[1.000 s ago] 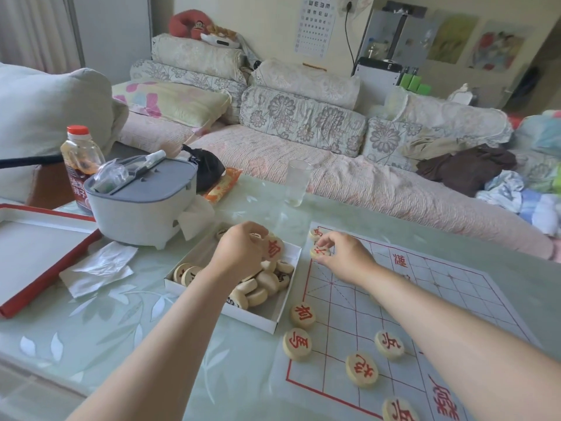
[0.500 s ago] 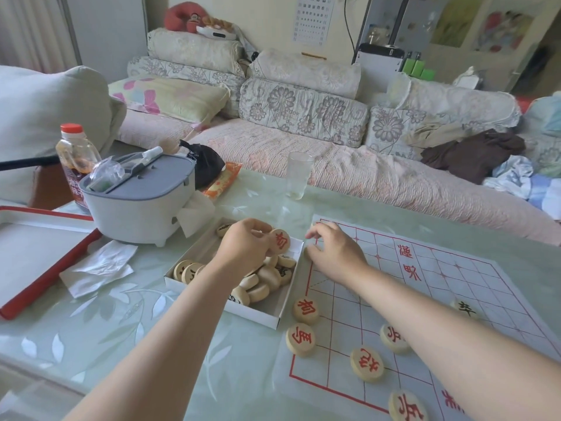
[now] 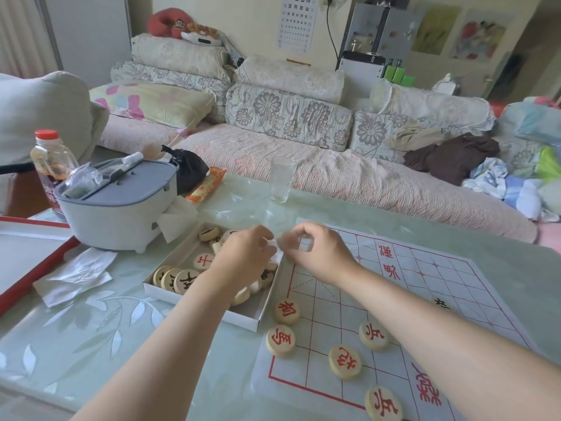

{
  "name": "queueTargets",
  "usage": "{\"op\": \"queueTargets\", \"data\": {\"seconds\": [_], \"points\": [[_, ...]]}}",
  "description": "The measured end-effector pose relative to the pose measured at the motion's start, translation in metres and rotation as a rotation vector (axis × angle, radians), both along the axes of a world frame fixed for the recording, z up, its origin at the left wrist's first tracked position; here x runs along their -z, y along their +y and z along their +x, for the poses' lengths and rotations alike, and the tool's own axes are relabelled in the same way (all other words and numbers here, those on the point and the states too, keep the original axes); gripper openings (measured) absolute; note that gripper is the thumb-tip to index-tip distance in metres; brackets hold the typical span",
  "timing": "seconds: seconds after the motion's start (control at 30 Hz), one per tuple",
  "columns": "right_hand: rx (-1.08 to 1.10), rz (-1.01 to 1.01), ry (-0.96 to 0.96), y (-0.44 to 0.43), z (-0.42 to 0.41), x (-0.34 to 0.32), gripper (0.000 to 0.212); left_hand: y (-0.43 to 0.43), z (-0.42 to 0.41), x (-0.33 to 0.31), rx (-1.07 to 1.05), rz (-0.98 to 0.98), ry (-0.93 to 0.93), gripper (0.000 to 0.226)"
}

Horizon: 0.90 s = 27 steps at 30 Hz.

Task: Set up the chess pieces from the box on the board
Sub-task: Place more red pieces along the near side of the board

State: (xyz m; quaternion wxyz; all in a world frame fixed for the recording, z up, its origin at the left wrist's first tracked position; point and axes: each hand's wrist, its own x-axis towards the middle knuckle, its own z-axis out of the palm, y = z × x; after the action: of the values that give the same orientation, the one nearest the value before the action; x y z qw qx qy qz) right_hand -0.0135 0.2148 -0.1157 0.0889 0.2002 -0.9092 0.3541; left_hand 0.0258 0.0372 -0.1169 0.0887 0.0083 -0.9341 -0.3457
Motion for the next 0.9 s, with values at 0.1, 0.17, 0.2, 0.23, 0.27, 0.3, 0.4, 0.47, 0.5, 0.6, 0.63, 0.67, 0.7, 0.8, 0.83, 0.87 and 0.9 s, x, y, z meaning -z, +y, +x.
{"op": "queueTargets", "data": {"seconds": [0.1,0.17,0.2,0.23,0.27,0.3,0.4,0.47,0.5,0.6,0.63,0.67,0.7,0.8,0.83,0.87,0.9], "points": [[0.181,0.055,-0.022,0.020,-0.023,0.008,0.023,-0.001,0.003,0.006,0.078,-0.370,0.019,0.045],[0.278,0.085,-0.050,0.032,-0.034,0.010,0.024,0.000,0.002,0.009,0.123,-0.413,-0.067,0.055],[0.306,0.094,-0.057,0.036,-0.039,0.010,0.024,0.000,0.000,0.011,0.144,-0.453,-0.096,0.058],[0.321,0.101,-0.061,0.039,-0.043,0.010,0.025,-0.001,0.000,0.013,0.157,-0.486,-0.117,0.059],[0.327,0.106,-0.068,0.040,-0.048,0.011,0.025,-0.002,-0.001,0.014,0.165,-0.493,-0.137,0.059],[0.328,0.111,-0.078,0.039,-0.051,0.012,0.025,-0.004,-0.002,0.015,0.170,-0.480,-0.159,0.058],[0.318,0.125,-0.129,0.028,-0.061,0.017,0.028,-0.009,-0.006,0.018,0.180,-0.430,-0.180,0.058],[0.310,0.151,-0.155,0.019,-0.066,0.021,0.028,-0.010,-0.006,0.018,0.179,-0.421,-0.171,0.058],[0.314,0.158,-0.164,0.014,-0.069,0.023,0.028,-0.010,-0.006,0.018,0.181,-0.422,-0.169,0.057],[0.343,0.161,-0.183,0.003,-0.076,0.028,0.025,-0.012,-0.006,0.018,0.181,-0.413,-0.162,0.055],[0.347,0.187,-0.186,0.001,-0.078,0.029,0.023,-0.012,-0.006,0.018,0.181,-0.407,-0.154,0.054],[0.348,0.217,-0.191,-0.001,-0.080,0.031,0.022,-0.013,-0.005,0.019,0.180,-0.402,-0.146,0.054],[0.351,0.245,-0.197,-0.002,-0.081,0.032,0.021,-0.013,-0.005,0.019,0.180,-0.398,-0.134,0.054],[0.362,0.276,-0.206,-0.004,-0.081,0.031,0.018,-0.017,-0.006,0.018,0.176,-0.355,-0.072,0.054],[0.359,0.291,-0.191,-0.005,-0.080,0.029,0.017,-0.019,-0.007,0.018,0.173,-0.325,-0.039,0.052],[0.352,0.297,-0.170,-0.007,-0.079,0.027,0.016,-0.022,-0.009,0.018,0.172,-0.295,-0.003,0.047],[0.340,0.297,-0.144,-0.010,-0.077,0.024,0.015,-0.026,-0.011,0.017,0.168,-0.268,0.027,0.042]]}}
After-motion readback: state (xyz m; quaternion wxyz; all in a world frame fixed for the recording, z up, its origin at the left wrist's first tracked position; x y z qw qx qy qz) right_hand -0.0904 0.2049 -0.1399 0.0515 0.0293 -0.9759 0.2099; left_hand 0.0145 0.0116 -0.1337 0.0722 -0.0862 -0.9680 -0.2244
